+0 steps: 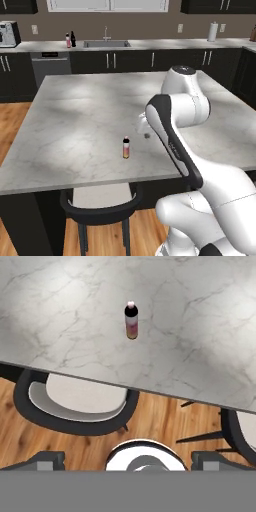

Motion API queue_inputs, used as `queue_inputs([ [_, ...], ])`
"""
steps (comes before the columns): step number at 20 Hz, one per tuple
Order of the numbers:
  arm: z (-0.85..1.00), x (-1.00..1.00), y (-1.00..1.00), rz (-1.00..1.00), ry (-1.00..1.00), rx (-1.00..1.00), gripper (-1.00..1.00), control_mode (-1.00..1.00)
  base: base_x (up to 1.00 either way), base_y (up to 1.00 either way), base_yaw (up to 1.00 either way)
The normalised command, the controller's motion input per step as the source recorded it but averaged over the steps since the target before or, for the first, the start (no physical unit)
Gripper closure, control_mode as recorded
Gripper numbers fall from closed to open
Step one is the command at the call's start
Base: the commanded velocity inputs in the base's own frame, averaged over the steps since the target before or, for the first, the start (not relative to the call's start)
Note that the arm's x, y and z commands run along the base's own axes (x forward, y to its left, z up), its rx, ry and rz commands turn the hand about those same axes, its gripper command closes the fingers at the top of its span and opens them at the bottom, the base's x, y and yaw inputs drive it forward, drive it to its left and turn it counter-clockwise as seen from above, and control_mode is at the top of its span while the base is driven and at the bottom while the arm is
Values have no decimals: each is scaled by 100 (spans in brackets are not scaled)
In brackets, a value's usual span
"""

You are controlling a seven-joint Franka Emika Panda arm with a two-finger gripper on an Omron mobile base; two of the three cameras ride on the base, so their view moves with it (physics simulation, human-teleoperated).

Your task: Place the large bottle from the dining counter next to the other large bottle outside the sink, and place the small bottle from the dining counter next to the other small bottle inside the sink.

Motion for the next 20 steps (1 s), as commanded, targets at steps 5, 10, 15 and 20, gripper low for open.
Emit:
queue_inputs([
  [5,-20,21,0,2,-1,0,-100,-100,0,0,0],
  [10,-16,20,1,2,-2,0,-100,-100,0,0,0],
  [15,-9,15,7,1,-4,0,-100,-100,0,0,0],
  [20,-9,13,12,1,-6,-1,-100,-100,0,0,0],
])
